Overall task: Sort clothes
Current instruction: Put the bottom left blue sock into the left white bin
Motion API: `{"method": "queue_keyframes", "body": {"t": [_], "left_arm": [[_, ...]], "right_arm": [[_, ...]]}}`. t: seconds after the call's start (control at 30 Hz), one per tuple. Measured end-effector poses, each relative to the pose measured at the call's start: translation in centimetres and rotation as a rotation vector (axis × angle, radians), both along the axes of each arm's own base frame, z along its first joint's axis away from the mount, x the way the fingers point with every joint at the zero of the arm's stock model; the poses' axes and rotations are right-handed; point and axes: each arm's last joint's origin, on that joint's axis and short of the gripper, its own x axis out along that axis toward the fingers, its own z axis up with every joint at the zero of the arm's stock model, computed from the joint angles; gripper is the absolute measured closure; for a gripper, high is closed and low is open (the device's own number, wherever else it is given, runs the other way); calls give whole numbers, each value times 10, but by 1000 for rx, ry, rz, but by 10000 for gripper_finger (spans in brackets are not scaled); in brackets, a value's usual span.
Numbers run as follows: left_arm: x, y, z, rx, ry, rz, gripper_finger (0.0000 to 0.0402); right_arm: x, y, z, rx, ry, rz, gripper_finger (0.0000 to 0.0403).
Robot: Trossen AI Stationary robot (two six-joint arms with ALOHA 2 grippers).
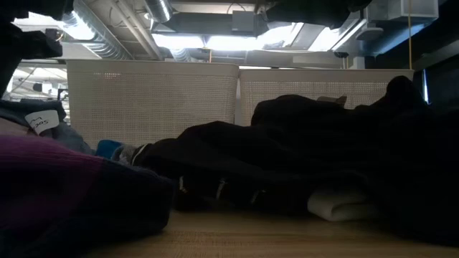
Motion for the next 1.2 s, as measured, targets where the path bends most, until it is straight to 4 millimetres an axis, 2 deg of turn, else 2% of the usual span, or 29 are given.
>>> {"method": "queue_keyframes", "body": {"t": [0.2,0.27,0.47,0.7,0.83,1.2], "left_arm": [[-1,0,2,8,-6,-68,368],[-1,1,6,9,-10,-87,390],[0,2,40,-37,-148,-113,382],[-5,10,81,-8,-347,-151,396],[-10,19,101,72,-481,-127,388],[-18,42,137,367,-813,-39,386]], "right_arm": [[0,0,0,0,-1,-3,158],[0,0,0,-1,-1,-4,158],[0,0,0,-2,-2,-8,158],[0,0,0,-2,-2,-8,158],[0,0,0,-2,-1,-8,158],[3,-5,0,1,-1,-24,158]]}}
